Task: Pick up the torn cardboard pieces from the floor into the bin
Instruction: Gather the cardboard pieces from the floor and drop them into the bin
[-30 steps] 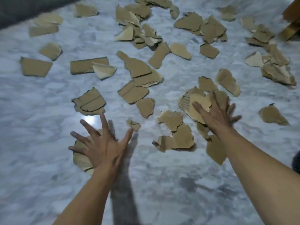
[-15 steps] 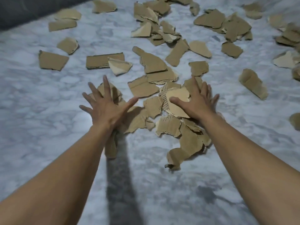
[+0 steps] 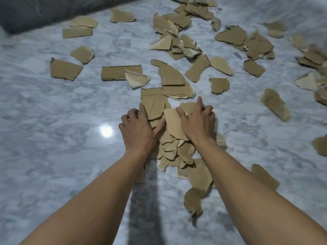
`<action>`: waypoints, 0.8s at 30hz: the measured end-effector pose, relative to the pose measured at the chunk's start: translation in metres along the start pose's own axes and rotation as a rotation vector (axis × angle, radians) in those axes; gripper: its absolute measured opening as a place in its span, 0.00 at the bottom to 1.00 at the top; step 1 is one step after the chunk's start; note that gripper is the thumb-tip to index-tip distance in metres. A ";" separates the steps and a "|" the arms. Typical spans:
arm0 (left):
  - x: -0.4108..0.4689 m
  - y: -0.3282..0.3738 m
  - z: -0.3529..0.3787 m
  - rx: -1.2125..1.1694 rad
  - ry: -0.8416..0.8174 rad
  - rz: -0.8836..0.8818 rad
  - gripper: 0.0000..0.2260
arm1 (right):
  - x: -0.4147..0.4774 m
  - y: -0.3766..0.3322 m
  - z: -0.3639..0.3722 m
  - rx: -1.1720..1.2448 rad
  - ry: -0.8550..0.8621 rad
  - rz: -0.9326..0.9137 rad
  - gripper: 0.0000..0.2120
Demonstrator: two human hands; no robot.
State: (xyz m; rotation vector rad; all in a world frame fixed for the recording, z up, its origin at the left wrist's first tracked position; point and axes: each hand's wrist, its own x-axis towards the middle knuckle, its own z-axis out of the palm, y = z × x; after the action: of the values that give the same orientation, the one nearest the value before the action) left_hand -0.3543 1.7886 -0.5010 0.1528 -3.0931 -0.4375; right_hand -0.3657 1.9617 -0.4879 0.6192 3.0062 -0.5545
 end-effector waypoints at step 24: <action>-0.016 0.022 -0.035 -0.754 -0.313 -0.253 0.25 | -0.043 -0.010 -0.003 0.715 -0.043 0.207 0.39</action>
State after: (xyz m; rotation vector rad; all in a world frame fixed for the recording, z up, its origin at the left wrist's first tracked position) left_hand -0.3398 1.8013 -0.4616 0.4917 -2.9237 -1.7213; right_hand -0.3296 1.9382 -0.4777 0.8989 2.5952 -1.6078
